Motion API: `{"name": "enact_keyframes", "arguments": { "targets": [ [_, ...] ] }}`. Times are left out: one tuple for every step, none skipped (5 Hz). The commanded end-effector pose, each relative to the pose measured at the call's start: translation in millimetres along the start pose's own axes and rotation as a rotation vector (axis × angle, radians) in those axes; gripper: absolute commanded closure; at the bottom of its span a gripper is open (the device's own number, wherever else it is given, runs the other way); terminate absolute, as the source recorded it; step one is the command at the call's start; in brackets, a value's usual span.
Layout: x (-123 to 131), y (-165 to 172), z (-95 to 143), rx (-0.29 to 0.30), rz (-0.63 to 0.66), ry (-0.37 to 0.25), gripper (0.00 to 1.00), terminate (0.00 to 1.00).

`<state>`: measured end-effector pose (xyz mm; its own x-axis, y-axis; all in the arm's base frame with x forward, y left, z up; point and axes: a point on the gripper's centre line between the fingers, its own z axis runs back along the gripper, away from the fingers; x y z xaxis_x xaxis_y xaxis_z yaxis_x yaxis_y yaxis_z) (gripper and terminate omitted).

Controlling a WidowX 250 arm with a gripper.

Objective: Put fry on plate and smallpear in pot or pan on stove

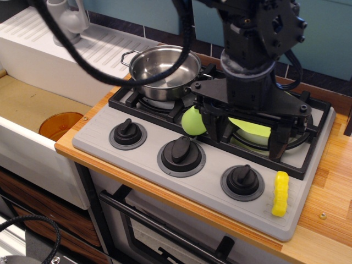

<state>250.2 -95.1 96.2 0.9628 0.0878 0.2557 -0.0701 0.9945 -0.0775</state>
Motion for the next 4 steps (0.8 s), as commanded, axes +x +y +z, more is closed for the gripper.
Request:
{"name": "enact_keyframes", "arguments": {
  "targets": [
    [0, 0, 0, 0.0, 0.0, 0.0, 0.0, 0.0],
    [-3, -8, -7, -0.01, 0.027, -0.021, 0.0, 0.0],
    [-7, -20, -14, -0.005, 0.057, -0.048, 0.0, 0.0],
    [-13, -32, -20, -0.001, 0.077, -0.067, 0.0, 0.0]
  ]
}}
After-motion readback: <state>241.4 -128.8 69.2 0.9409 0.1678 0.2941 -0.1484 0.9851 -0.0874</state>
